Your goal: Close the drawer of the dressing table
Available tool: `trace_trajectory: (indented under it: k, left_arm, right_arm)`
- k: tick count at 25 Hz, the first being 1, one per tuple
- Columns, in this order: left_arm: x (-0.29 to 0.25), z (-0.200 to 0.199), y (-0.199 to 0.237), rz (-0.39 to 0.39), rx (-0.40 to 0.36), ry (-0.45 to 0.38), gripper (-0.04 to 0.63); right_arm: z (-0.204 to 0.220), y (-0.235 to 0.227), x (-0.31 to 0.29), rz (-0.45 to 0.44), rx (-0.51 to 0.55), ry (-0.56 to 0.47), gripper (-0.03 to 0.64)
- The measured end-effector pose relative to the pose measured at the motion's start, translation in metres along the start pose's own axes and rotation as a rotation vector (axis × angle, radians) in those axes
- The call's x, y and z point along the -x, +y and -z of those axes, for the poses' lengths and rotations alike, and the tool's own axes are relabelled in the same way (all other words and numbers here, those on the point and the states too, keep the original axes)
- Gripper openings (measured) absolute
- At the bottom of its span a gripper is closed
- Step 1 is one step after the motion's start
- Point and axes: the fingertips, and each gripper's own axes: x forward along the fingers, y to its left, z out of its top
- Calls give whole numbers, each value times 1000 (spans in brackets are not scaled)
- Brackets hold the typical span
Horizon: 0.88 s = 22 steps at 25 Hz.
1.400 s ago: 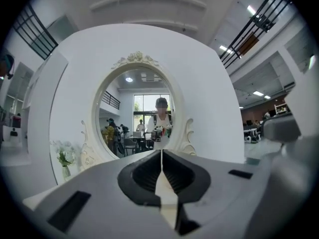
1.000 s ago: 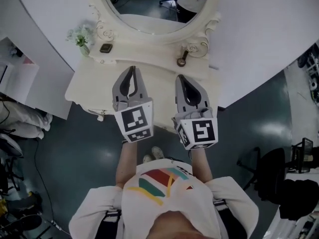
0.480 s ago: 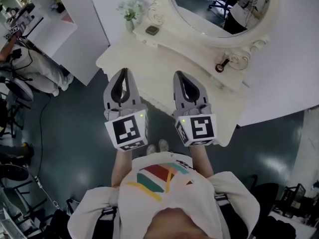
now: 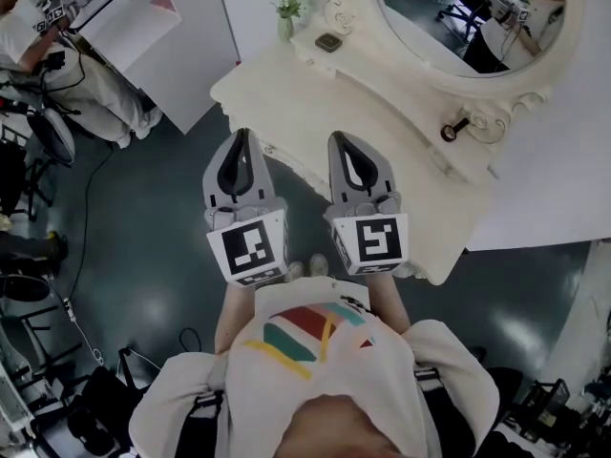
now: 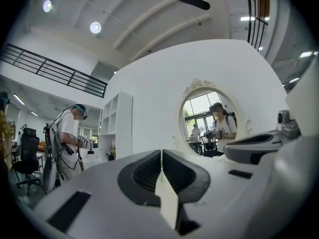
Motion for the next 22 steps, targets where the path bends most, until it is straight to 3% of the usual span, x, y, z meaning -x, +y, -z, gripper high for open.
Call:
trace_trajectory:
  k: [22]
  left_arm:
    - [-5,3,-17,19,10,5,12]
  right_arm:
    - [2,-12,-2,-2,-21,-11,0]
